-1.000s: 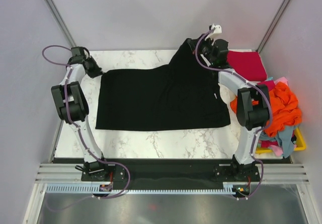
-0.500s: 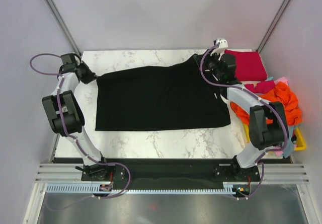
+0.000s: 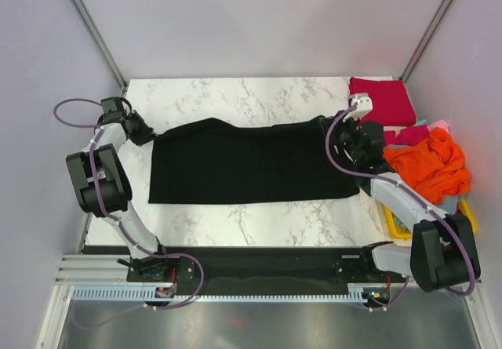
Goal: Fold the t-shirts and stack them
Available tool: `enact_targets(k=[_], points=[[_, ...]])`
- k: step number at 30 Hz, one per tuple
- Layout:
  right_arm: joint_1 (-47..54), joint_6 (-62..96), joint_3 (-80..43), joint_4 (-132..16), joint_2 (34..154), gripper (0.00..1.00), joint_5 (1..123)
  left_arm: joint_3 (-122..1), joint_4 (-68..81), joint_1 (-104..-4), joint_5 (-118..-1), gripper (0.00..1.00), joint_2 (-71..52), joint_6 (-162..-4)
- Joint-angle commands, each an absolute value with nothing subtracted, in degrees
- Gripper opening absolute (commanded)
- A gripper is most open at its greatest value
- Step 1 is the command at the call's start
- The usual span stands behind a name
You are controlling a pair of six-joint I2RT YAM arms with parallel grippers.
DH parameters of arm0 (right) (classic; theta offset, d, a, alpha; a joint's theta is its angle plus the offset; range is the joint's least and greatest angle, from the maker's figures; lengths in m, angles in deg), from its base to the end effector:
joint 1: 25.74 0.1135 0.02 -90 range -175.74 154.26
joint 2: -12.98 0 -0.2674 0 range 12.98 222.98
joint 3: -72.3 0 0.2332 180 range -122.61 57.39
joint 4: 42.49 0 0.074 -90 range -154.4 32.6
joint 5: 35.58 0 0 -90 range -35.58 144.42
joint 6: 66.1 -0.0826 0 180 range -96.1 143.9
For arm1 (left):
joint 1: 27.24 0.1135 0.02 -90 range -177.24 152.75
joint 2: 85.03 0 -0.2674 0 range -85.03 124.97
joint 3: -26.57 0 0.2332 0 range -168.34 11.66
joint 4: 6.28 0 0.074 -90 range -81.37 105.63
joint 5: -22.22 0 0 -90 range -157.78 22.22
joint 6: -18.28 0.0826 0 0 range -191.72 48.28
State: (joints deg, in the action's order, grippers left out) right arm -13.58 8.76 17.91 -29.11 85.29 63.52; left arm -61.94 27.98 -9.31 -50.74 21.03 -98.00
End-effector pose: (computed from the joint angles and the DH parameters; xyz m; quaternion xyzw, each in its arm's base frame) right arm 0.3059 0.0793 0.2842 -0.0348 0.7334 0.2163 0.6435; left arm 0.3984 0.1035 0.1799 -0.3068 0.8841 -0.1632 0.3125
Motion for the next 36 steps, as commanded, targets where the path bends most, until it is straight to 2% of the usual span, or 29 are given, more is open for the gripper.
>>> enact_targets(k=[1, 10, 20, 26, 27, 28, 29, 30, 32, 33, 36], points=[[-13.61, 10.01, 21.17, -29.53, 81.45, 0.00, 59.87, -60.41, 26.39, -8.96, -50.73, 0.02, 15.69, -97.03], [-13.61, 9.13, 27.77, -31.73, 77.40, 0.00, 56.26, -55.31, 26.12, -8.88, -55.74, 0.02, 13.58, -96.42], [-13.61, 5.71, 31.38, -34.28, 75.21, 0.00, 51.09, -55.40, 29.02, -8.70, -62.33, 0.02, 14.90, -95.36], [-13.61, 2.46, 29.36, -46.02, 75.02, 0.00, 44.59, -56.01, 31.29, -8.70, -63.90, 0.03, 17.01, -95.36], [-13.70, 2.02, 28.31, -47.71, 75.64, 0.05, 44.14, -56.01, 31.83, -8.53, -65.48, 0.14, 17.01, -95.62], [-13.61, 1.58, 27.87, -49.47, 76.17, 0.17, 43.88, -56.01, 32.27, -8.44, -65.75, 0.35, 16.92, -95.80], [-13.61, 0.70, 27.60, -52.53, 76.61, 0.53, 43.79, -55.84, 32.88, -8.35, -66.11, 0.59, 16.57, -96.15], [-13.61, 0.17, 27.43, -53.70, 77.31, 0.61, 43.87, -55.66, 33.85, -8.26, -66.46, 0.83, 15.61, -96.33], [-13.61, -0.53, 27.60, -55.37, 76.70, 0.70, 42.56, -55.92, 35.69, -8.26, -66.99, 0.94, 14.12, -97.20], [-13.61, -0.71, 27.69, -55.64, 76.09, 0.71, 41.77, -56.10, 38.14, -8.35, -66.20, 0.98, 12.02, -97.47], [-13.53, -0.10, 26.29, -56.96, 74.25, 0.74, 39.66, -54.53, 40.44, -8.26, -64.80, 0.98, 5.78, -98.35]])
